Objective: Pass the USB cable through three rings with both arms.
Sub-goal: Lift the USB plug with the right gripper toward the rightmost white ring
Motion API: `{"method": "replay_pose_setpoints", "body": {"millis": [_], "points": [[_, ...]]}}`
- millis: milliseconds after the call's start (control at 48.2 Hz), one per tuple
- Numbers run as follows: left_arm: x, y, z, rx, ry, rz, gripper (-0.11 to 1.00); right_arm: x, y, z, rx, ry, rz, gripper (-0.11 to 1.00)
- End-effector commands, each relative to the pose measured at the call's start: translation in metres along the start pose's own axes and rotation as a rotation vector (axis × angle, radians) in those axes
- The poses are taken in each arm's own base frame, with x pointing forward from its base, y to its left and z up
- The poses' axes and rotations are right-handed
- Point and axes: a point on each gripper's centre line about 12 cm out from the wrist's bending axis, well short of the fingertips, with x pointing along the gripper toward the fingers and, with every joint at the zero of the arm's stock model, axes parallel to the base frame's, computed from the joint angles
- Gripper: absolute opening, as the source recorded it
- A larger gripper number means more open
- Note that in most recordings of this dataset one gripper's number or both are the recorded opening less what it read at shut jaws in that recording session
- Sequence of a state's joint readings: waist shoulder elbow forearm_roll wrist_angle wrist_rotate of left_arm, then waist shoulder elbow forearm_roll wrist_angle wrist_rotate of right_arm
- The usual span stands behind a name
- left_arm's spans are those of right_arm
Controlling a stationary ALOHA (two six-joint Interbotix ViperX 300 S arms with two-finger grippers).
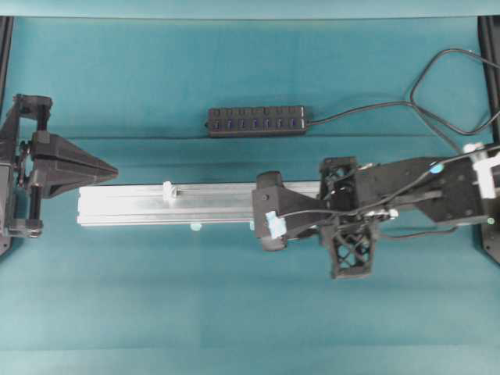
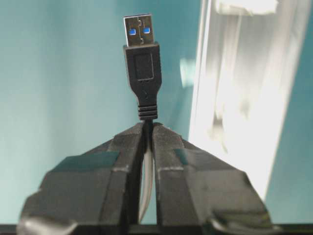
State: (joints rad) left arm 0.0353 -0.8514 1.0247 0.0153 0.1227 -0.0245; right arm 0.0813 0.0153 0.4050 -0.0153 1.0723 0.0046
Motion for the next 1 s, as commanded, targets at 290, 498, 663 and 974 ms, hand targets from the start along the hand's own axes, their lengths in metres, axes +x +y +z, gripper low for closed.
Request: {"method": "replay_pose_setpoints", "body": {"millis": [290, 498, 663, 974], "points": [[-0.001, 0.000, 0.017, 0.001, -0.046, 0.001, 0.02, -0.054, -0.030, -0.031, 0.016, 0.029, -0.091, -0.08], [-0.003, 0.000, 0.020, -0.001, -0.054, 0.001, 0.02, -0.056, -0.033, -0.046, 0.030, 0.045, -0.094, -0.08], [-0.003, -0.001, 0.021, 0.000, -0.057, -0.005, 0.02, -0.053, -0.033, -0.060, 0.037, 0.054, -0.092, -0.08], [-0.005, -0.001, 0.022, 0.001, -0.061, -0.003, 0.02, -0.038, -0.034, -0.081, 0.045, 0.022, -0.092, -0.08]]}}
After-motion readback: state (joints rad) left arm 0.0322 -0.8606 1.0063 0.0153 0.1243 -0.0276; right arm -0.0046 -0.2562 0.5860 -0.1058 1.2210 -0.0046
